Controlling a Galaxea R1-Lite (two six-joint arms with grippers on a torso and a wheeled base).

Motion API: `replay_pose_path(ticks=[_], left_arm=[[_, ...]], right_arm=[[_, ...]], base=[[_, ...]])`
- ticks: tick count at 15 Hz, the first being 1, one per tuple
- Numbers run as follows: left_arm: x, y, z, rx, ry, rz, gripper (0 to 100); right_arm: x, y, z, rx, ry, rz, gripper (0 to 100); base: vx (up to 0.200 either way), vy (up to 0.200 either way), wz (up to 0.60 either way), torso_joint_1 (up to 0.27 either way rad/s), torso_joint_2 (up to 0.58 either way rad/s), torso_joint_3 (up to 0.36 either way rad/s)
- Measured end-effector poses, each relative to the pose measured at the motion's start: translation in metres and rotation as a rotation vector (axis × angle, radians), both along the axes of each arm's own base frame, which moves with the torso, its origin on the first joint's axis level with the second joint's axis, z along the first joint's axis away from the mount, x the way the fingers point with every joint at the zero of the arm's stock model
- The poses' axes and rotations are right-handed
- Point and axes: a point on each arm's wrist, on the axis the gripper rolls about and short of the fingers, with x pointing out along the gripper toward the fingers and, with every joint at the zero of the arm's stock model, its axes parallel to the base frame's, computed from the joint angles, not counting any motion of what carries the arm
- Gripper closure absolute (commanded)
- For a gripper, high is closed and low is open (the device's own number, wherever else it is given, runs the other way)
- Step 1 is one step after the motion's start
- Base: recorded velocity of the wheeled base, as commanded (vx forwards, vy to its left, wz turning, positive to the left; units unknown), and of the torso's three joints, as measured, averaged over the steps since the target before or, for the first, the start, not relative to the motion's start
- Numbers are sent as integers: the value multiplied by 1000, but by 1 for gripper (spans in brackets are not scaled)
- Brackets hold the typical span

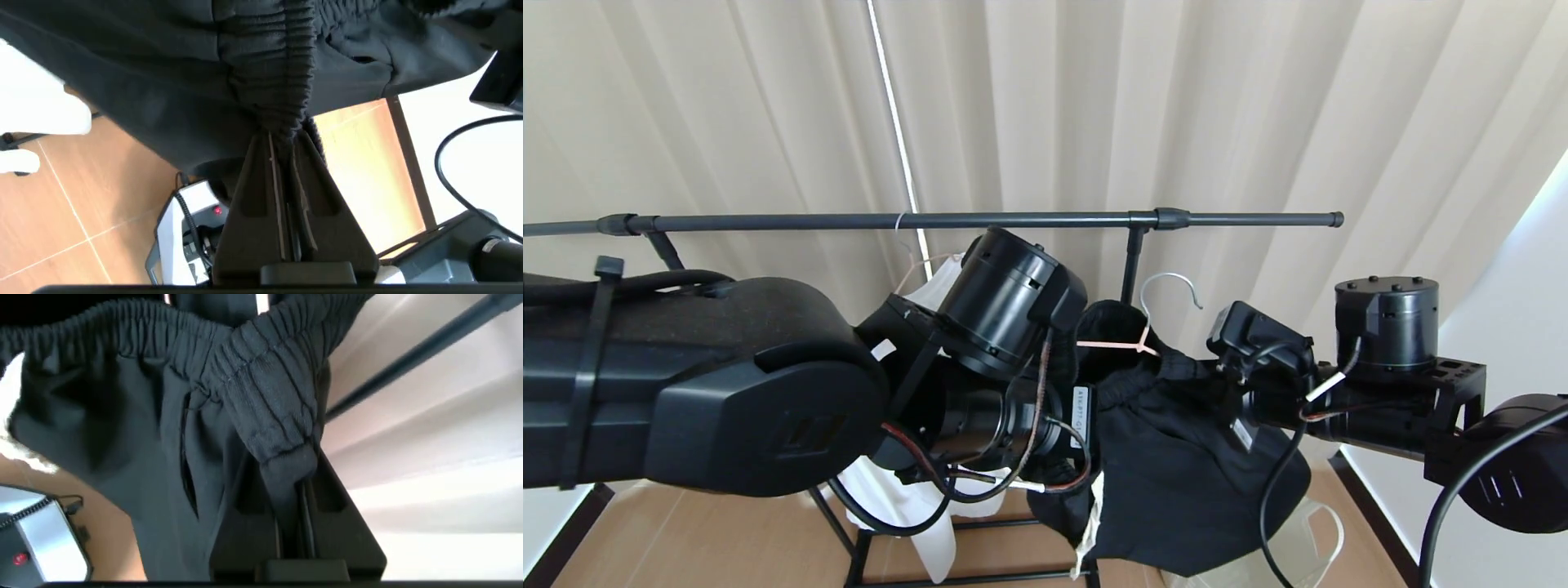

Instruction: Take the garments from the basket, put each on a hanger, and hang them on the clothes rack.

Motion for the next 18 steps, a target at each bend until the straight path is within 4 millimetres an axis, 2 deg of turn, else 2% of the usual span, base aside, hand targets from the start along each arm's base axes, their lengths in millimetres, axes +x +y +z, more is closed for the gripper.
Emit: replay_pose_path(ticks=[3, 8, 16, 17, 18], left_arm=[[-1, -5, -4, 48, -37, 9, 100], [-3, -13, 0, 22, -78, 7, 100], [0, -16, 3, -15, -113, 18, 100], [1, -17, 1, -8, -118, 27, 0], [2, -17, 0, 1, -122, 36, 0]], right_arm=[[-1, 4, 2, 81, 20, 11, 100], [-6, 15, 4, 150, -33, 53, 100], [-17, 16, 6, 195, -86, 97, 100], [-18, 16, 7, 196, -85, 103, 100], [-20, 16, 8, 198, -87, 107, 100]], base=[[0, 0, 0, 0, 0, 0], [0, 0, 0, 0, 0, 0], [0, 0, 0, 0, 0, 0], [0, 0, 0, 0, 0, 0], [0, 0, 0, 0, 0, 0]])
